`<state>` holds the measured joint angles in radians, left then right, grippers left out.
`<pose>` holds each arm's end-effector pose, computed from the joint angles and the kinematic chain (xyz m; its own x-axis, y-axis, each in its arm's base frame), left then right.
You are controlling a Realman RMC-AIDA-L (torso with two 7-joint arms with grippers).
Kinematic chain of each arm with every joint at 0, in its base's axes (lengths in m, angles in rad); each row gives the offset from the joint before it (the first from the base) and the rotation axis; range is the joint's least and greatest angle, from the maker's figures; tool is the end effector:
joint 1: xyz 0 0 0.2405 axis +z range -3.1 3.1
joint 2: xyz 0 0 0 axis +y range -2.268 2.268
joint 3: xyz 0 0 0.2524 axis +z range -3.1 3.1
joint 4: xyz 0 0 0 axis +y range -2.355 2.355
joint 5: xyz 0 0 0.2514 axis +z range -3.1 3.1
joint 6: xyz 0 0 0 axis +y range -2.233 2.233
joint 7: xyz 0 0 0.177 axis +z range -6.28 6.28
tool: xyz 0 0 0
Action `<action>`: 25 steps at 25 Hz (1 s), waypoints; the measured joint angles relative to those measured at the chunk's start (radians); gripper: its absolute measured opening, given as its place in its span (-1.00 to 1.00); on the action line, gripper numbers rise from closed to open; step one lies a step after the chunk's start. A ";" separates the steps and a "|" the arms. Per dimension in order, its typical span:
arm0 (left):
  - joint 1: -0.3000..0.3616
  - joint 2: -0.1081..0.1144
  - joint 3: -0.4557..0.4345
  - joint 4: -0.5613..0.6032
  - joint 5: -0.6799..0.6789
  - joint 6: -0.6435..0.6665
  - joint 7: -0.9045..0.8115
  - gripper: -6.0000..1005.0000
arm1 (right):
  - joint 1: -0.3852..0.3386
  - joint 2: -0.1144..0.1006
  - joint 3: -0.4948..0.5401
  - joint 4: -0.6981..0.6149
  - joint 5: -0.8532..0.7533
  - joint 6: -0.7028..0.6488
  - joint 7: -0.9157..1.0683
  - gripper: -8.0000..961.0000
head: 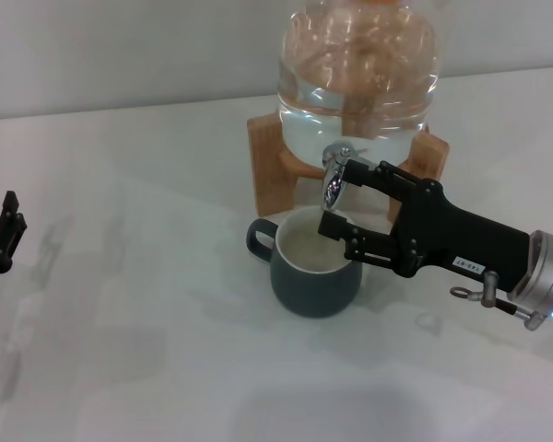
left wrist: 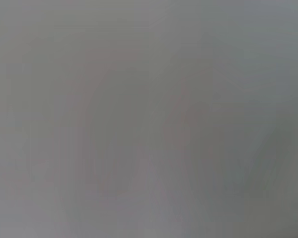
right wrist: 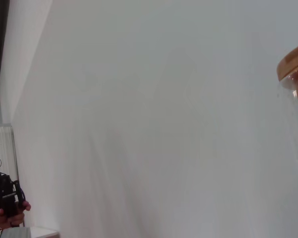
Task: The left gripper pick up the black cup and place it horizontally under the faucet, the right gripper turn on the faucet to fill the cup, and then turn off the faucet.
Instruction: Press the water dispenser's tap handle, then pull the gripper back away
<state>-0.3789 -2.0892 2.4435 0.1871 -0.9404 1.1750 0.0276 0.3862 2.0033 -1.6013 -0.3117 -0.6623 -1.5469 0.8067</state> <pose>-0.3534 0.3560 -0.0602 0.8085 -0.0277 0.5878 0.5752 -0.1740 -0.7993 0.2579 0.3292 -0.0539 0.5475 -0.0363 -0.8360 -0.4429 -0.8602 -0.2528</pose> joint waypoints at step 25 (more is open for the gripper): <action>-0.002 0.000 0.000 0.002 -0.002 -0.002 0.000 0.54 | 0.004 -0.013 0.022 0.000 -0.004 0.009 -0.001 0.78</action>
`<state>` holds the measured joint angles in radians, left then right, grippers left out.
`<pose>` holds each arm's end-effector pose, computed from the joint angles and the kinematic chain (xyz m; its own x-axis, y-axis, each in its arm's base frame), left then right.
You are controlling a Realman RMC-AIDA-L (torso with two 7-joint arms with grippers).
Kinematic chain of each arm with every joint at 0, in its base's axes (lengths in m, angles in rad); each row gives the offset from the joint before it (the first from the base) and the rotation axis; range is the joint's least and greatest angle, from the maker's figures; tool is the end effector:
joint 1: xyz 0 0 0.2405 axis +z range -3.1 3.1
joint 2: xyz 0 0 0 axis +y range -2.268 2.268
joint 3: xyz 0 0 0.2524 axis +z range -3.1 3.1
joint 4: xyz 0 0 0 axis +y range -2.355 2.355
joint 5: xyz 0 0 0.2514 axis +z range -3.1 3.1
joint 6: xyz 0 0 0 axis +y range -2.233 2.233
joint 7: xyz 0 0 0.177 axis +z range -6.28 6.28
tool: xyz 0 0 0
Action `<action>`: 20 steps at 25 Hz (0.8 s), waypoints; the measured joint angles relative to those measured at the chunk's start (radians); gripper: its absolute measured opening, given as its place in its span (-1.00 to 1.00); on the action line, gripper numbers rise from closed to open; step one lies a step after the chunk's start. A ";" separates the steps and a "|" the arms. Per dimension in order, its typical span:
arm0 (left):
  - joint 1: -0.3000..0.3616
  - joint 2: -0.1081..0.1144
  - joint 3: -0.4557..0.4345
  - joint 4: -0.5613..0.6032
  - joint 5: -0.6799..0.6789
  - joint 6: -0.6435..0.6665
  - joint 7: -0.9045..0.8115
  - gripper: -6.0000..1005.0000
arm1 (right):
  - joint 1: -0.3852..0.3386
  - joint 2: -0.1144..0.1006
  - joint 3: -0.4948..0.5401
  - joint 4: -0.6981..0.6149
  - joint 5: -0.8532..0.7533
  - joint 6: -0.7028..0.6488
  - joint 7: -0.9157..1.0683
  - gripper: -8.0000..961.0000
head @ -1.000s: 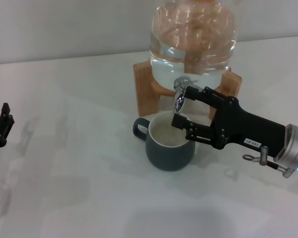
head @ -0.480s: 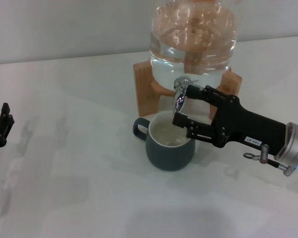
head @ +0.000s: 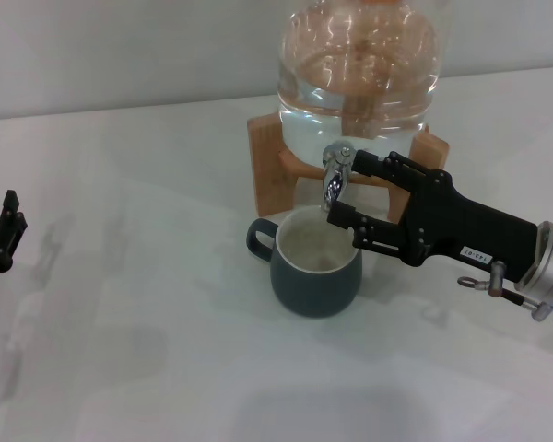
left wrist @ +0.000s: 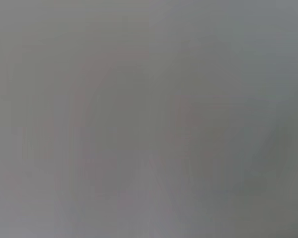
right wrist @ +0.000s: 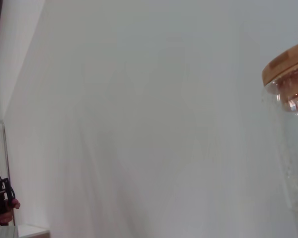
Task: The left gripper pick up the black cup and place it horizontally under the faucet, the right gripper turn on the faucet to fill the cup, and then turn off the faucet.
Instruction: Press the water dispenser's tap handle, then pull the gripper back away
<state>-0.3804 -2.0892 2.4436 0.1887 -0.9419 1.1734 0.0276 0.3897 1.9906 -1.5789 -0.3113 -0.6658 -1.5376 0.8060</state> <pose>-0.3527 0.3568 -0.0603 0.8076 -0.0280 0.5891 0.5764 -0.1742 -0.7984 0.2623 0.3351 -0.0462 0.5575 -0.0240 -0.8299 -0.4496 -0.8491 -0.2775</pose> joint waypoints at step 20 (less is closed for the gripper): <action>-0.012 0.001 0.000 -0.003 -0.001 -0.022 0.004 0.54 | -0.011 -0.003 -0.001 0.004 0.000 -0.043 -0.001 0.78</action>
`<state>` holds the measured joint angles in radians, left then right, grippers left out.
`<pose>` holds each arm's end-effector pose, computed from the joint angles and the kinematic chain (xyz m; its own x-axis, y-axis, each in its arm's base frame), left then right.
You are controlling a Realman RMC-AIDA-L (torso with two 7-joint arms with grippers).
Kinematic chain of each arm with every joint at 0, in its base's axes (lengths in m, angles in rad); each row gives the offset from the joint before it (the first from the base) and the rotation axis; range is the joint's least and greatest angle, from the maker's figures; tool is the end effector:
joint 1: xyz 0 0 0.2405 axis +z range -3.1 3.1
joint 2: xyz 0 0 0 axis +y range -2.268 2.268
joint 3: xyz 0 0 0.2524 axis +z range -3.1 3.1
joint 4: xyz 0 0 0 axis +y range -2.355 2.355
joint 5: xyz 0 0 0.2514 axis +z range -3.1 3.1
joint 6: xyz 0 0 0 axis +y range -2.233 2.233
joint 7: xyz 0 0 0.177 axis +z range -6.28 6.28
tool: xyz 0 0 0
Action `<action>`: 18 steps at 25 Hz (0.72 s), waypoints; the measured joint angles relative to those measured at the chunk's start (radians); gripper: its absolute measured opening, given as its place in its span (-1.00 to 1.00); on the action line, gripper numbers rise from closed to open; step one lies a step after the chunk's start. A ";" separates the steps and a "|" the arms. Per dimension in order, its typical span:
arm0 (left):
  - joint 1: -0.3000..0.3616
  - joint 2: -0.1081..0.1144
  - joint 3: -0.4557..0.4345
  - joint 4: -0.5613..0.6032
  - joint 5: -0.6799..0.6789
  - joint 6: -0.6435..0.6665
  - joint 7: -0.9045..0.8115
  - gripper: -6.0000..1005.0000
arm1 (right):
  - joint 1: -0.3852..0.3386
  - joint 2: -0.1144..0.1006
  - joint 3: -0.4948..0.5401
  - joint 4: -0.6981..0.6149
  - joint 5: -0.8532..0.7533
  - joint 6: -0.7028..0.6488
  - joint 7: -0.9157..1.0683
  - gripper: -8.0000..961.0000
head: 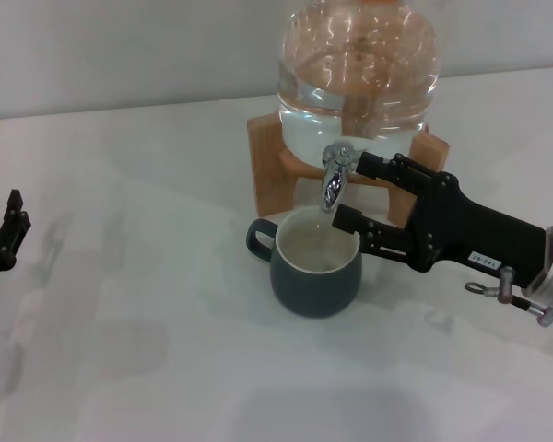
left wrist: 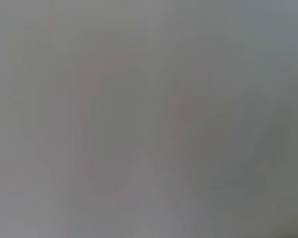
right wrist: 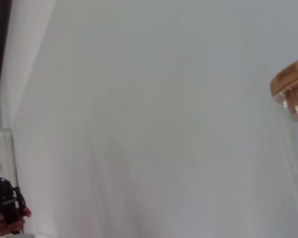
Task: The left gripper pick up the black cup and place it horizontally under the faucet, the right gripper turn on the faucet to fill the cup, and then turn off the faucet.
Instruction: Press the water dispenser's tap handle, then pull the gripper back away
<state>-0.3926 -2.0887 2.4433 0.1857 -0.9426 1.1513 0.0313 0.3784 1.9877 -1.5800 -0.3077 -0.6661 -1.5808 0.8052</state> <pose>-0.3526 0.3610 -0.0620 0.8136 -0.0155 0.5812 0.5695 -0.1797 -0.8021 0.2624 0.3273 -0.0427 0.5395 -0.0166 -0.8418 -0.4380 -0.8594 -0.2637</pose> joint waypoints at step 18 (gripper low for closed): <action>-0.003 0.001 -0.006 -0.006 -0.006 -0.002 0.002 0.54 | -0.041 -0.022 0.177 0.011 -0.002 -0.036 -0.009 0.78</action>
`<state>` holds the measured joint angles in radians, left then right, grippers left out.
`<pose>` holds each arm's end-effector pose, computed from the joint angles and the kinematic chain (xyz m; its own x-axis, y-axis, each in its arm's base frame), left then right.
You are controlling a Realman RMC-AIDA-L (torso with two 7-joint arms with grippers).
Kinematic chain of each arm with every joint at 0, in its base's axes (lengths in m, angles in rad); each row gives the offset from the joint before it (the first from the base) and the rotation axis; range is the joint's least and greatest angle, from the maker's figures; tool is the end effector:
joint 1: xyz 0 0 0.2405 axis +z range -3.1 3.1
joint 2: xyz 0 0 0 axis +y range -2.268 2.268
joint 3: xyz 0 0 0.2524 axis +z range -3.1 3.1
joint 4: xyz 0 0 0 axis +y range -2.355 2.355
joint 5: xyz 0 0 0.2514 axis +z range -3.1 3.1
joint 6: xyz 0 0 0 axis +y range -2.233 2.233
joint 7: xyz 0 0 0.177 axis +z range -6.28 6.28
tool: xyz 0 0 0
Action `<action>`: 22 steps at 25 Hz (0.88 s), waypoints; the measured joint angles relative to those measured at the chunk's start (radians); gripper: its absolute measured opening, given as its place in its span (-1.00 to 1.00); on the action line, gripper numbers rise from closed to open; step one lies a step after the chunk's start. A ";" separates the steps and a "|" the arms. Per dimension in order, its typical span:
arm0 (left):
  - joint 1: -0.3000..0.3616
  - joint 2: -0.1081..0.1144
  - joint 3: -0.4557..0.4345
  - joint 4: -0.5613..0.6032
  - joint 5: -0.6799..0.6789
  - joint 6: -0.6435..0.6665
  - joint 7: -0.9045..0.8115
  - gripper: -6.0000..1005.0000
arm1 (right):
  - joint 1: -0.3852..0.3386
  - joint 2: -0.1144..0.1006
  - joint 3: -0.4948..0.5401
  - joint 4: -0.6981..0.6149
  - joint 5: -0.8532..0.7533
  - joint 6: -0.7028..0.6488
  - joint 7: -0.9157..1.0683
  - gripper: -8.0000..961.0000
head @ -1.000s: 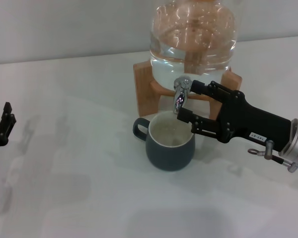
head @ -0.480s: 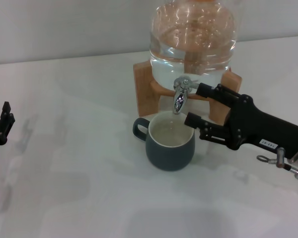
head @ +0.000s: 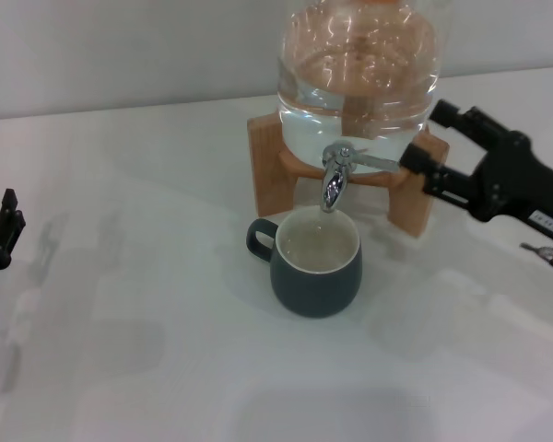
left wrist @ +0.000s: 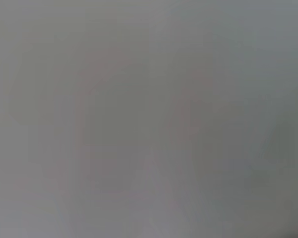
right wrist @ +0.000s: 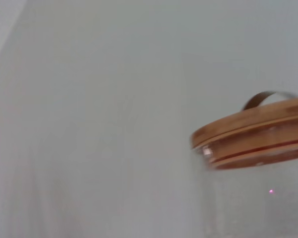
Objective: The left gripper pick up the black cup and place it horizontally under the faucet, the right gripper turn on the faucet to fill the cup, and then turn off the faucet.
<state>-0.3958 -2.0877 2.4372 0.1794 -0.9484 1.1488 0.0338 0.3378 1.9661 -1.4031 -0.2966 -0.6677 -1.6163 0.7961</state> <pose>-0.3550 0.3623 -0.0592 0.8164 -0.0132 0.5773 0.5673 -0.1685 -0.8061 0.2875 0.3335 0.0011 0.4998 0.0745 -0.8629 -0.5243 -0.7670 -0.3699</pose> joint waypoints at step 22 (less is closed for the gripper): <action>-0.024 0.003 -0.003 -0.041 -0.138 0.001 0.006 0.54 | -0.027 0.039 0.419 0.001 0.039 0.246 -0.102 0.78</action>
<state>-0.4194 -2.0844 2.4344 0.1388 -1.0864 1.1499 0.0399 0.3109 2.0049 -0.9842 -0.2954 -0.6291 -1.3701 0.6938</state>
